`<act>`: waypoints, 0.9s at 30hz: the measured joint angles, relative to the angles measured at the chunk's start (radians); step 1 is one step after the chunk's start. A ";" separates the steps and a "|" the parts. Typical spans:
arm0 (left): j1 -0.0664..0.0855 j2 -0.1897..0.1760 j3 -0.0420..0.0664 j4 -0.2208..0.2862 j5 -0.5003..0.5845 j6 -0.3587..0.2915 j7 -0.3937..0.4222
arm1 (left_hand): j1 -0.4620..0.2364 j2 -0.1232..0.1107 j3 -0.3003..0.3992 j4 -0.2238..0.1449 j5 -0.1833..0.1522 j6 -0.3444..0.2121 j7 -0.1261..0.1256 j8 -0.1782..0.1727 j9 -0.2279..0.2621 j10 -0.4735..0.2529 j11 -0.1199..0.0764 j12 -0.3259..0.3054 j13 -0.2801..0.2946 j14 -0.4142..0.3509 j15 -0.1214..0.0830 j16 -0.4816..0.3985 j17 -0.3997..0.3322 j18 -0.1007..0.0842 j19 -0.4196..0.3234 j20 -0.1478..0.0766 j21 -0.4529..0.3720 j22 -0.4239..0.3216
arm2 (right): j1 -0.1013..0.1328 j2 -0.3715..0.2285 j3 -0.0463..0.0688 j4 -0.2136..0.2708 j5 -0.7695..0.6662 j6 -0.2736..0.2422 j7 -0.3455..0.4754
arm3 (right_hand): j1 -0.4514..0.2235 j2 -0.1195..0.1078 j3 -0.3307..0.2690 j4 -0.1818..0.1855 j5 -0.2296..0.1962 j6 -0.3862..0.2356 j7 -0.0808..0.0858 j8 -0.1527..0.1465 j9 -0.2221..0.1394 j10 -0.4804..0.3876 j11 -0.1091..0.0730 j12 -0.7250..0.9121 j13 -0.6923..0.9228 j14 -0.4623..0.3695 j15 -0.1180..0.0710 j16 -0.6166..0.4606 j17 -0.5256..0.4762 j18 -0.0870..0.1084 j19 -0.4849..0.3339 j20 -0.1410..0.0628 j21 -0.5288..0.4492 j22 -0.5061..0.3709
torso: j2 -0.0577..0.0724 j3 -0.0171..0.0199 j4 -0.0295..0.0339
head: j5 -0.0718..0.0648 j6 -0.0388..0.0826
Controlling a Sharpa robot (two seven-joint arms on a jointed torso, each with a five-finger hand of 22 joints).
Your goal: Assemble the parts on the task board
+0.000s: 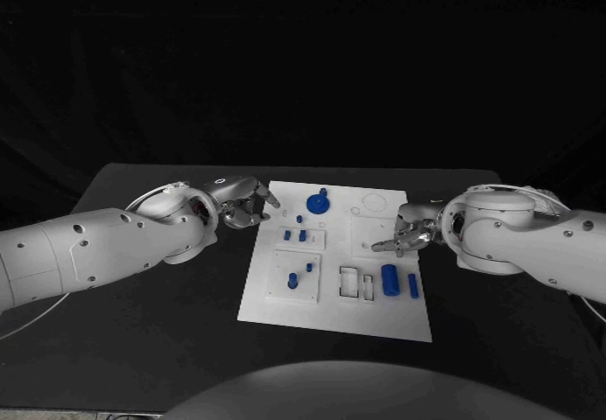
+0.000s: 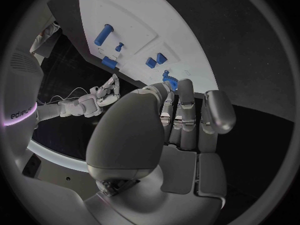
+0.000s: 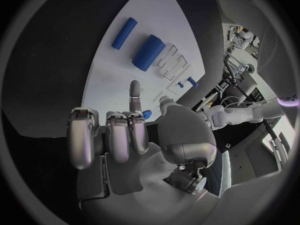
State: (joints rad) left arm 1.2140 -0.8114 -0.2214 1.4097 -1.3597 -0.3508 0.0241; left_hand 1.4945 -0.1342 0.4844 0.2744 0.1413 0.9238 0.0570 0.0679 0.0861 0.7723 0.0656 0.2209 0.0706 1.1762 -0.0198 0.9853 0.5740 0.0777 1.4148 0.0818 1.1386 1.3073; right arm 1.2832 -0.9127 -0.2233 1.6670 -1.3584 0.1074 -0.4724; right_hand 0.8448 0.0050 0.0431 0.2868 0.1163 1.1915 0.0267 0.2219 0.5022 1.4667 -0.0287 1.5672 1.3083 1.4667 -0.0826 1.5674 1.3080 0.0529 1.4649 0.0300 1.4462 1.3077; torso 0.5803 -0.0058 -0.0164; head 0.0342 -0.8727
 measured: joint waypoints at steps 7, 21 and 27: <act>0.000 0.004 0.000 0.000 0.003 -0.002 0.004 | 0.000 0.000 0.000 0.000 0.005 0.000 0.000 0.000 0.000 0.000 0.000 0.000 0.000 0.000 0.000 0.000 0.001 0.000 0.000 0.000 0.004 0.000 | 0.006 0.055 0.001 -0.041 0.054 0.146 -0.091 | 0.018 -0.017 0.008 -0.016 0.034 0.004 0.004 -0.027 -0.023 0.000 0.000 0.000 0.000 0.000 0.000 0.000 0.000 0.000 0.000 0.000 -0.015 0.000 | -0.001 -0.0006 0.0016 | -0.006 0.000; -0.001 0.012 0.000 0.000 0.006 -0.005 0.018 | 0.000 0.000 0.006 0.000 0.007 0.004 0.003 0.000 0.000 0.007 0.000 0.000 0.000 0.000 0.000 0.004 0.004 0.000 0.000 0.000 0.004 0.001 | 0.008 0.098 0.001 -0.079 0.089 0.246 -0.150 | 0.038 -0.019 0.013 -0.036 0.062 -0.005 0.012 -0.061 -0.046 0.000 0.000 0.000 0.000 0.000 0.000 0.000 0.000 0.000 0.000 0.000 -0.036 0.000 | -0.002 0.0012 0.0000 | -0.005 0.000; -0.001 0.012 0.000 0.000 0.007 -0.005 0.019 | 0.000 0.000 0.006 0.000 0.007 0.004 0.003 0.000 0.000 0.007 0.000 0.000 0.000 0.000 0.000 0.004 0.004 0.000 0.000 0.000 0.004 0.001 | -0.002 0.113 0.001 -0.098 0.103 0.249 -0.155 | 0.043 -0.016 0.017 -0.042 0.075 -0.013 0.020 -0.076 -0.056 0.000 0.000 0.000 0.000 0.000 0.000 0.000 0.000 0.000 0.000 0.000 -0.047 0.000 | -0.001 0.0018 0.0000 | 0.000 0.000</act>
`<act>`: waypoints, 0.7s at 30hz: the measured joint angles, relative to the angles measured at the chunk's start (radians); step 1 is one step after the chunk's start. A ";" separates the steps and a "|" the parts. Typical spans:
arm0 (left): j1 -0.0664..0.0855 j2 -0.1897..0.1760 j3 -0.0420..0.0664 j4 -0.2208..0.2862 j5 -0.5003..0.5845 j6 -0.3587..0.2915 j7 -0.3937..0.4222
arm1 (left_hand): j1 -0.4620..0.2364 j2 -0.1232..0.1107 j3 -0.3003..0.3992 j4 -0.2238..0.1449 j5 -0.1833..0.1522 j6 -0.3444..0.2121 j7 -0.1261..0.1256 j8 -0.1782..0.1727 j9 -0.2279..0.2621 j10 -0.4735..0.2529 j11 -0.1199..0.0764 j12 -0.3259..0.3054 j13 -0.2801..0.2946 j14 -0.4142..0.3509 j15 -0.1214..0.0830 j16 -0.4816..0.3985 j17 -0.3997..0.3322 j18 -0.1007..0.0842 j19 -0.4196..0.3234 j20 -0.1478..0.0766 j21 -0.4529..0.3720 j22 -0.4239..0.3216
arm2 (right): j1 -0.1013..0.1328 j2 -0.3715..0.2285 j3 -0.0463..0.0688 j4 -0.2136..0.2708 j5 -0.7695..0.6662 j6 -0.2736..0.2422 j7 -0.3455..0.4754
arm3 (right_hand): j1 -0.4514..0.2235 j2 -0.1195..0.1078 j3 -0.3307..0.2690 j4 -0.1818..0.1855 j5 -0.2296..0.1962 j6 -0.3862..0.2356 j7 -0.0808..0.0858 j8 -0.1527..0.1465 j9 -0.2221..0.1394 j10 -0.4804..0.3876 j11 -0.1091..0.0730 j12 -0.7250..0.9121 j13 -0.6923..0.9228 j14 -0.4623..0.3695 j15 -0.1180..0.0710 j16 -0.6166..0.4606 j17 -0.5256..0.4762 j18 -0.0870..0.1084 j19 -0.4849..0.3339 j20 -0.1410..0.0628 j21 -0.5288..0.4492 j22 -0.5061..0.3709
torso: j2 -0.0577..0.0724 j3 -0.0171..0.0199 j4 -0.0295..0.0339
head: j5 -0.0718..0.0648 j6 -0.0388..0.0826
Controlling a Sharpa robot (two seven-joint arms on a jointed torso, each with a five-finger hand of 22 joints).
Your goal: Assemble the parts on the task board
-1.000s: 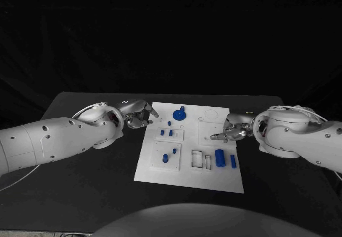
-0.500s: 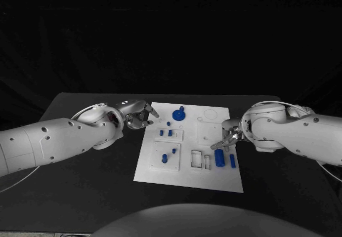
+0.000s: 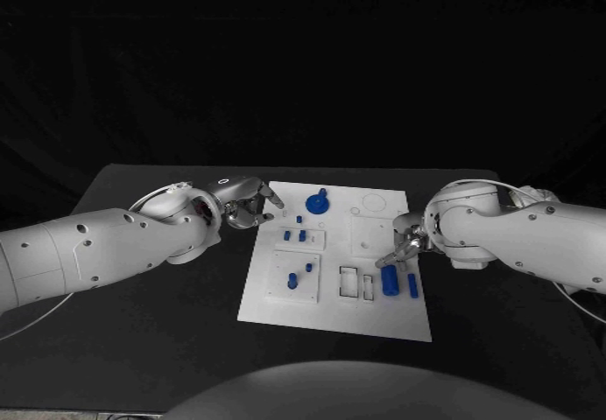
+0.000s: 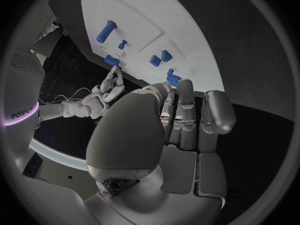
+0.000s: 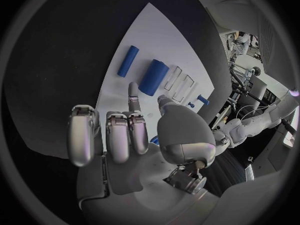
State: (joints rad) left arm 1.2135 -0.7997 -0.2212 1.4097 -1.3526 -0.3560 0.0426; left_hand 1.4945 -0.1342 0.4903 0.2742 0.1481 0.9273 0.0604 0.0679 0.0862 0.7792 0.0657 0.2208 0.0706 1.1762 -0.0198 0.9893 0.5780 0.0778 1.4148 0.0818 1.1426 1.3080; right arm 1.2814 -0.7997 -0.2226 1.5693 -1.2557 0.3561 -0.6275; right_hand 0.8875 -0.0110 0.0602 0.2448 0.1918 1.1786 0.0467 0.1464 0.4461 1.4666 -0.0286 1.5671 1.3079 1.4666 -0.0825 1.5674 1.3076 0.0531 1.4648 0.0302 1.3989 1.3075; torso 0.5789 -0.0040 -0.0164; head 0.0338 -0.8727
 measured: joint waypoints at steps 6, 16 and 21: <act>0.000 0.000 0.000 0.001 0.000 0.001 -0.002 | 0.000 0.000 0.000 0.000 0.000 0.000 0.000 0.000 0.000 0.000 0.000 0.000 0.000 0.000 0.000 0.000 0.000 0.000 0.000 0.000 0.000 0.000 | -0.009 0.010 0.000 -0.015 0.014 -0.005 -0.001 | 0.007 0.008 0.008 -0.008 0.021 -0.002 0.002 -0.009 -0.003 0.000 0.000 0.000 0.000 0.000 0.008 0.000 0.000 0.000 -0.008 0.008 -0.019 0.000 | 0.001 0.0003 0.0007 | 0.004 0.000; 0.000 -0.001 0.000 0.002 0.001 0.005 -0.008 | 0.004 -0.004 0.000 0.000 0.000 0.000 0.000 0.000 0.000 0.000 0.000 0.000 0.000 0.000 0.000 0.000 -0.004 0.000 0.000 0.000 0.000 0.000 | -0.018 0.025 0.000 -0.042 0.037 -0.025 -0.001 | 0.022 0.011 0.019 -0.030 0.064 -0.002 0.002 -0.017 -0.003 -0.004 0.004 0.000 0.000 0.000 0.008 0.000 0.000 0.000 -0.016 0.016 -0.042 0.000 | 0.000 -0.0010 0.0001 | 0.006 0.000; 0.000 -0.001 0.000 0.002 0.001 0.008 -0.013 | 0.004 -0.004 0.000 0.000 0.000 0.000 0.000 0.000 0.000 0.000 0.000 0.000 0.000 0.000 0.000 0.000 -0.004 0.000 0.000 0.000 0.000 0.000 | -0.029 0.029 0.000 -0.049 0.043 -0.029 -0.001 | 0.042 0.013 0.037 -0.056 0.120 -0.006 0.006 -0.021 0.004 0.000 0.007 0.000 0.000 0.000 0.007 0.000 0.000 0.000 -0.024 0.016 -0.057 0.000 | -0.001 -0.0012 0.0005 | 0.007 0.000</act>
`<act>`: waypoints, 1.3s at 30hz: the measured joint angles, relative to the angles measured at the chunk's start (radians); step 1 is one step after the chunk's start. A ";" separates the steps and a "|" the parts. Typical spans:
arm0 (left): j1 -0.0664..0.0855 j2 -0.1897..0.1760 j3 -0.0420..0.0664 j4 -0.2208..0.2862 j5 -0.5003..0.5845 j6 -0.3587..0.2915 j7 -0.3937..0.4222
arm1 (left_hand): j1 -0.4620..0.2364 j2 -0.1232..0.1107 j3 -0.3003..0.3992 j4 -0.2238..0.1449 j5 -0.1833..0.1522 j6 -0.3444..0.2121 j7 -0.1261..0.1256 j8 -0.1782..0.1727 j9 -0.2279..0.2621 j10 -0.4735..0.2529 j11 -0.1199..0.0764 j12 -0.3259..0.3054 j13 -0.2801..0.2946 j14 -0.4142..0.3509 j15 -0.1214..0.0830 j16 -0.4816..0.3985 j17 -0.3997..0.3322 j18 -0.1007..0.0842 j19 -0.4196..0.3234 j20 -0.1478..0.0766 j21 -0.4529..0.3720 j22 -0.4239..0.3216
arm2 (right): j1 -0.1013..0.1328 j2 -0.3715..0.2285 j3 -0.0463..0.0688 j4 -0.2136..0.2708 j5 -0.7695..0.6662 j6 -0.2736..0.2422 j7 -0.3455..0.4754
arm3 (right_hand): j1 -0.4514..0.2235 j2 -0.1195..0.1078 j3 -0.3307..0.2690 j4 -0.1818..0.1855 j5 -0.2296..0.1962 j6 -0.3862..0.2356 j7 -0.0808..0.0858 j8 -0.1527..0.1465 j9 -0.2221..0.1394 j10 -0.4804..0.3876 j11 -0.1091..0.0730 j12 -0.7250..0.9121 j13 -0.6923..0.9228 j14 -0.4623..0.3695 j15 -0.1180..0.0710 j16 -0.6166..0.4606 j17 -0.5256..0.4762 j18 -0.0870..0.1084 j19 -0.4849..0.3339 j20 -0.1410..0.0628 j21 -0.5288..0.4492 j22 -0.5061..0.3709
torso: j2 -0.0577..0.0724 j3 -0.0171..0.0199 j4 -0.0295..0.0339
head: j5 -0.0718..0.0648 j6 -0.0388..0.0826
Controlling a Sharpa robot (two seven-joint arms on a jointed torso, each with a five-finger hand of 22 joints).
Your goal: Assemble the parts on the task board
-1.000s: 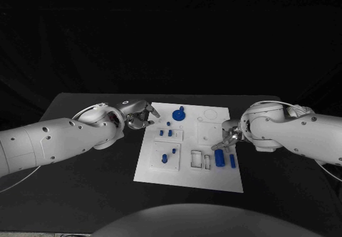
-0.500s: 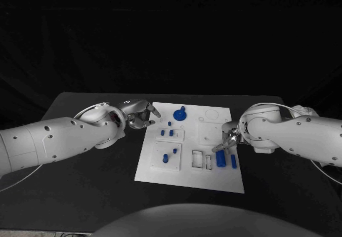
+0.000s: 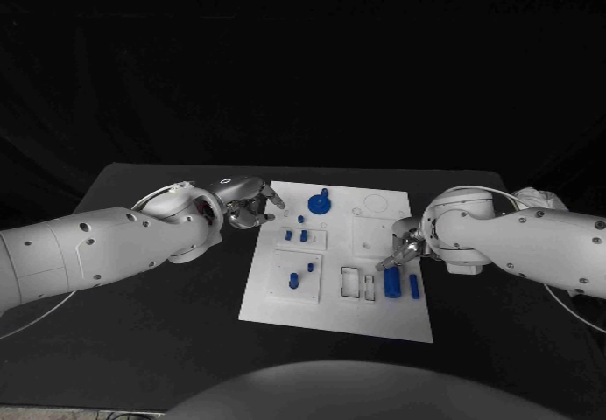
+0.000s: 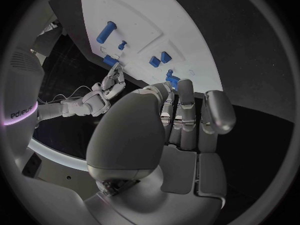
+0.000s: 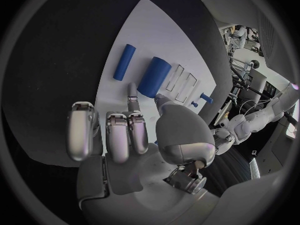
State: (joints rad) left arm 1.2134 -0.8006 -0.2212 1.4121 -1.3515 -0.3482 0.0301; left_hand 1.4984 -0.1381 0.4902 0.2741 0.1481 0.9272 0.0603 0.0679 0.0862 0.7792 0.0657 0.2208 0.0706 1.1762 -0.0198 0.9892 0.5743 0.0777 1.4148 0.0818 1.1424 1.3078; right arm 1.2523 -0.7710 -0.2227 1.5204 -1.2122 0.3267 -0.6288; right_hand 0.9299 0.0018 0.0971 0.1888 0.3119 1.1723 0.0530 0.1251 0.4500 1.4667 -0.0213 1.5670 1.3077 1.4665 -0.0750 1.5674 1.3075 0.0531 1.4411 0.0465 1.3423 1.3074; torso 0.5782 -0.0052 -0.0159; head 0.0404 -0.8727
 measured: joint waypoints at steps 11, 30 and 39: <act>0.000 0.001 0.000 -0.001 0.000 0.007 -0.007 | 0.000 0.000 0.000 0.000 0.000 0.000 0.000 0.000 0.000 0.000 0.000 0.000 0.000 0.000 0.000 0.000 -0.002 0.000 0.000 0.000 0.000 0.000 | -0.010 0.005 0.002 -0.009 0.016 -0.013 -0.001 | 0.005 -0.005 0.019 -0.020 0.060 0.005 -0.005 0.014 0.048 0.000 0.000 0.000 0.000 0.000 0.000 0.000 0.000 0.000 -0.006 -0.006 -0.012 0.000 | -0.001 0.0000 0.0002 | 0.004 0.000; 0.000 0.001 0.000 -0.007 0.002 0.012 -0.012 | 0.000 0.000 0.000 0.000 0.000 0.000 0.000 0.000 0.000 0.000 0.000 0.000 0.000 0.000 0.000 0.000 -0.002 0.000 0.000 0.000 0.000 0.000 | -0.016 0.003 0.002 -0.024 0.072 -0.037 0.000 | -0.017 -0.016 0.068 -0.065 0.085 -0.091 -0.021 0.115 0.339 0.000 -0.007 0.000 0.000 -0.004 -0.004 0.000 0.001 0.000 -0.011 -0.011 -0.047 0.001 | 0.000 0.0000 -0.0006 | 0.012 0.000; 0.000 0.000 0.000 -0.009 0.003 0.013 -0.014 | 0.000 0.000 0.000 0.000 0.000 0.000 0.000 0.000 0.000 0.000 0.000 0.000 0.000 0.000 0.000 0.000 -0.002 0.000 0.000 0.000 0.000 0.000 | -0.016 -0.002 0.001 -0.024 0.099 -0.056 0.001 | -0.018 -0.017 0.076 -0.073 0.085 -0.097 -0.022 0.126 0.371 0.000 -0.007 0.000 0.000 0.000 -0.008 0.000 0.001 0.000 -0.014 -0.014 -0.055 0.000 | 0.000 -0.0001 0.0002 | 0.017 0.000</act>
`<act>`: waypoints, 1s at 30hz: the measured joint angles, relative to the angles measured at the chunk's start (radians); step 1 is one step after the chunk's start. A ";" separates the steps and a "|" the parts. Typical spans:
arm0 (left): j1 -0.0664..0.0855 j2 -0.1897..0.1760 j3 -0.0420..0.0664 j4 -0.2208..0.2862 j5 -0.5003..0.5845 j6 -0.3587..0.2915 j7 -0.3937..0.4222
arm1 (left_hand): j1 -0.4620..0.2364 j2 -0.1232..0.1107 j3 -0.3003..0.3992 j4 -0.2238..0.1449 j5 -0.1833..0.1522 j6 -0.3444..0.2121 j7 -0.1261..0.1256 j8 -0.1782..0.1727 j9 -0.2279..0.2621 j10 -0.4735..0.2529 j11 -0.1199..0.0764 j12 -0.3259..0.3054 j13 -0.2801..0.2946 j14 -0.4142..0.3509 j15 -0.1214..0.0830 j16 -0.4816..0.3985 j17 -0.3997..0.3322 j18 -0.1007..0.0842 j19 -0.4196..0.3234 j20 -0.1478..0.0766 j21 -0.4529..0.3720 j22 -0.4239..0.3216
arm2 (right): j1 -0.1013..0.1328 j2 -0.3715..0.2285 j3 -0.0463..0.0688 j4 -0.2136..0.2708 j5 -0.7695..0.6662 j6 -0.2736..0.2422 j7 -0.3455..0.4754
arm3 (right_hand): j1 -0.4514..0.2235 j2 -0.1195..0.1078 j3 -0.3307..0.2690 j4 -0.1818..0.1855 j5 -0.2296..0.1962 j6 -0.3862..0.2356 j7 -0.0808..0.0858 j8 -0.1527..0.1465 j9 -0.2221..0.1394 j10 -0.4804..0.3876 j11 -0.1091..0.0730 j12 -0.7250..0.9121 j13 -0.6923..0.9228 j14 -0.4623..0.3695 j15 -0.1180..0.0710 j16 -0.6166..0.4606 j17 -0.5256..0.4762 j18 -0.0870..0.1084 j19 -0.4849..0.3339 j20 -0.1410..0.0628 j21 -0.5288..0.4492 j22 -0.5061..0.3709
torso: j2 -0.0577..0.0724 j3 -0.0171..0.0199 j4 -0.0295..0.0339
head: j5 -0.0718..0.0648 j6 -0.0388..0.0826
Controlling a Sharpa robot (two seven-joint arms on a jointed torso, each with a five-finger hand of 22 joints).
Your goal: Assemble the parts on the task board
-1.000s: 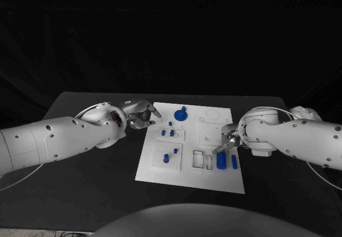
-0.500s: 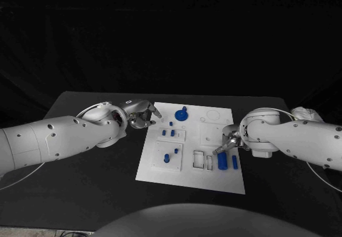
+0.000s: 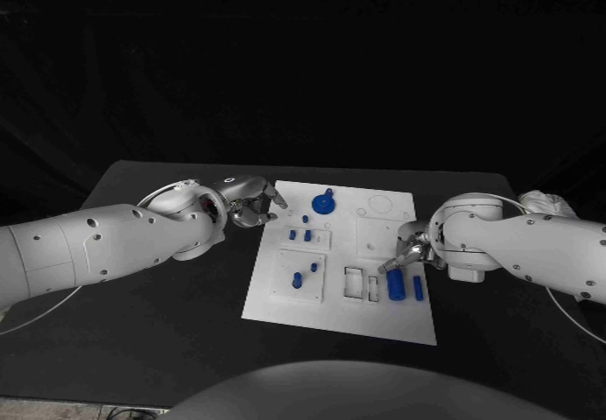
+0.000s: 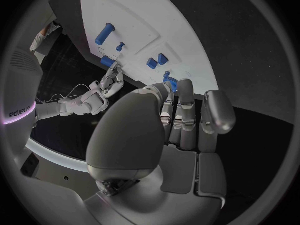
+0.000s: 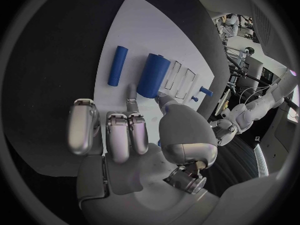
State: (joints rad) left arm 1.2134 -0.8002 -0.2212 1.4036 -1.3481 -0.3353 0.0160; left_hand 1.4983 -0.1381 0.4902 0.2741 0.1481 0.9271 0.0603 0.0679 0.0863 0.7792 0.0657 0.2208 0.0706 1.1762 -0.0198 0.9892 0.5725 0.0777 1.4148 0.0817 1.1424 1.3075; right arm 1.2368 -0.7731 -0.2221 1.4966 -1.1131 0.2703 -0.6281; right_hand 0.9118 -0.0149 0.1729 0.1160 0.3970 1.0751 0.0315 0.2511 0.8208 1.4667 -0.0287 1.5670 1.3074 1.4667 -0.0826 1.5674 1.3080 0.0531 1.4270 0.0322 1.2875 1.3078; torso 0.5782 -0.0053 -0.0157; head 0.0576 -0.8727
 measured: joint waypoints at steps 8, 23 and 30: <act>0.000 0.000 0.000 -0.001 0.001 0.001 -0.002 | 0.000 0.000 0.000 0.000 0.000 0.000 0.000 0.000 0.000 0.000 0.000 0.000 0.000 0.000 0.000 0.000 0.000 0.000 0.000 0.000 0.000 0.000 | 0.028 -0.006 0.002 0.002 0.029 -0.013 0.000 | 0.000 0.000 0.007 -0.007 -0.001 -0.011 -0.002 0.004 0.019 0.000 0.000 0.000 0.000 0.000 0.000 0.000 0.000 0.000 0.000 0.000 -0.005 0.000 | 0.000 -0.0005 -0.0002 | 0.003 0.000; 0.000 0.003 0.000 -0.005 0.001 0.007 -0.006 | 0.000 0.000 0.000 0.000 0.000 0.000 0.000 0.000 0.000 0.000 0.000 0.000 0.000 0.000 0.000 0.000 -0.003 0.000 0.000 0.000 0.000 0.000 | 0.056 0.006 0.002 0.002 0.115 -0.023 -0.012 | 0.000 0.000 0.014 -0.014 -0.002 -0.016 0.003 0.004 0.035 0.000 0.000 0.000 0.000 0.000 0.000 0.000 0.000 0.000 -0.004 -0.004 -0.023 0.000 | -0.001 0.0001 0.0000 | 0.009 0.000; 0.000 0.005 0.000 -0.006 0.002 0.010 -0.007 | 0.000 0.000 0.000 0.000 0.000 0.000 0.000 0.000 0.000 0.000 0.000 0.000 0.000 0.000 0.000 0.000 -0.003 0.000 0.000 0.000 0.000 0.000 | 0.058 0.027 0.003 0.000 0.166 -0.026 -0.019 | -0.005 -0.005 0.018 -0.018 0.002 -0.025 0.000 0.004 0.046 0.000 0.000 0.000 0.000 0.000 0.000 0.000 0.000 0.016 -0.016 -0.005 -0.049 0.000 | 0.000 0.0000 0.0000 | 0.010 0.000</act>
State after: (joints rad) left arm 1.2133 -0.7952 -0.2214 1.3975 -1.3465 -0.3254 0.0086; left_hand 1.4983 -0.1381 0.4902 0.2741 0.1481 0.9271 0.0602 0.0679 0.0863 0.7792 0.0657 0.2208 0.0706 1.1762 -0.0198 0.9892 0.5700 0.0777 1.4149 0.0817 1.1424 1.3074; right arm 1.2953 -0.7462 -0.2193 1.4967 -0.9475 0.2445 -0.6466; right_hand 0.9063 -0.0203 0.1909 0.0979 0.3990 1.0501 0.0317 0.2549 0.8668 1.4667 -0.0286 1.5670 1.3073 1.4666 -0.0825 1.5674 1.3077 0.0692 1.4107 0.0269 1.2389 1.3076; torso 0.5781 -0.0053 -0.0157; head 0.0678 -0.8727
